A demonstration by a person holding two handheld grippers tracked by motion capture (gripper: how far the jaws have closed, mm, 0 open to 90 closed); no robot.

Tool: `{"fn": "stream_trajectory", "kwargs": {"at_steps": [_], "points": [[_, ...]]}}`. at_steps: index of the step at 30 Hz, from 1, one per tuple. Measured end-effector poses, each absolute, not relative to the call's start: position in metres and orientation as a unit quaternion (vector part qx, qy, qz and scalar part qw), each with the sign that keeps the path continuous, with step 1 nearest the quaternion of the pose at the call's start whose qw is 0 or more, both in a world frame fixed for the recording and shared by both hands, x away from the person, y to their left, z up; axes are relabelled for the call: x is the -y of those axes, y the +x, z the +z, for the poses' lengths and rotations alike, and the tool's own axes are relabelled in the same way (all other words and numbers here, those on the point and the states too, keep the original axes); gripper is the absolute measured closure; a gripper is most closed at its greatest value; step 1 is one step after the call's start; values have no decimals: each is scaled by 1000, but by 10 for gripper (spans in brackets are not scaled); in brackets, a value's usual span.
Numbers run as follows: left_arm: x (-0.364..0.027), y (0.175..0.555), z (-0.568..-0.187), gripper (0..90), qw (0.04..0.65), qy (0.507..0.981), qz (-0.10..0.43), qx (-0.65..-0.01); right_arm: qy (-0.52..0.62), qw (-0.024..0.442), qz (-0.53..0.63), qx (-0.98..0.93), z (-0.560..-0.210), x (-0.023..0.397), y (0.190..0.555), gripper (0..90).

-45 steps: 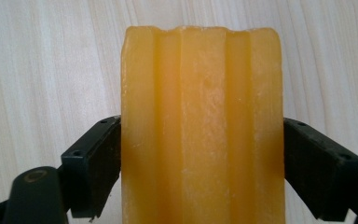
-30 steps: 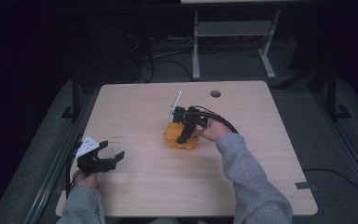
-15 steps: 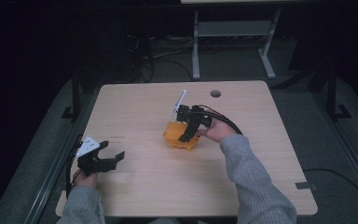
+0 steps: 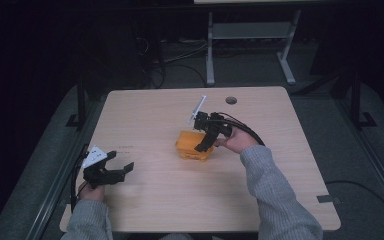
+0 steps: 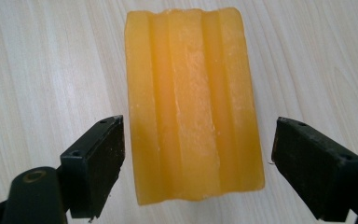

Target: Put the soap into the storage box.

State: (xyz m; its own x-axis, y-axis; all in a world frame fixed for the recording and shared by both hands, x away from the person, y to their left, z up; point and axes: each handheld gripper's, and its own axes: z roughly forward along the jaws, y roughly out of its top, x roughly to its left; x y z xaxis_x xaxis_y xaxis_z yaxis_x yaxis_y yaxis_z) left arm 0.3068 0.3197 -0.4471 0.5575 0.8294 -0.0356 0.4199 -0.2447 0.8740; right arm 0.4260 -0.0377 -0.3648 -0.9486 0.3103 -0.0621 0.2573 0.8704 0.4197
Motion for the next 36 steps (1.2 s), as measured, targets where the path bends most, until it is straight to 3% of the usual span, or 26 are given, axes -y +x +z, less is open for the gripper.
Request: {"fn": "stream_trajectory", "kwargs": {"at_steps": [36], "points": [[-318,307,-448,139,447,762,224,-411,204,52,239,-948,-369,92,412,168]]}}
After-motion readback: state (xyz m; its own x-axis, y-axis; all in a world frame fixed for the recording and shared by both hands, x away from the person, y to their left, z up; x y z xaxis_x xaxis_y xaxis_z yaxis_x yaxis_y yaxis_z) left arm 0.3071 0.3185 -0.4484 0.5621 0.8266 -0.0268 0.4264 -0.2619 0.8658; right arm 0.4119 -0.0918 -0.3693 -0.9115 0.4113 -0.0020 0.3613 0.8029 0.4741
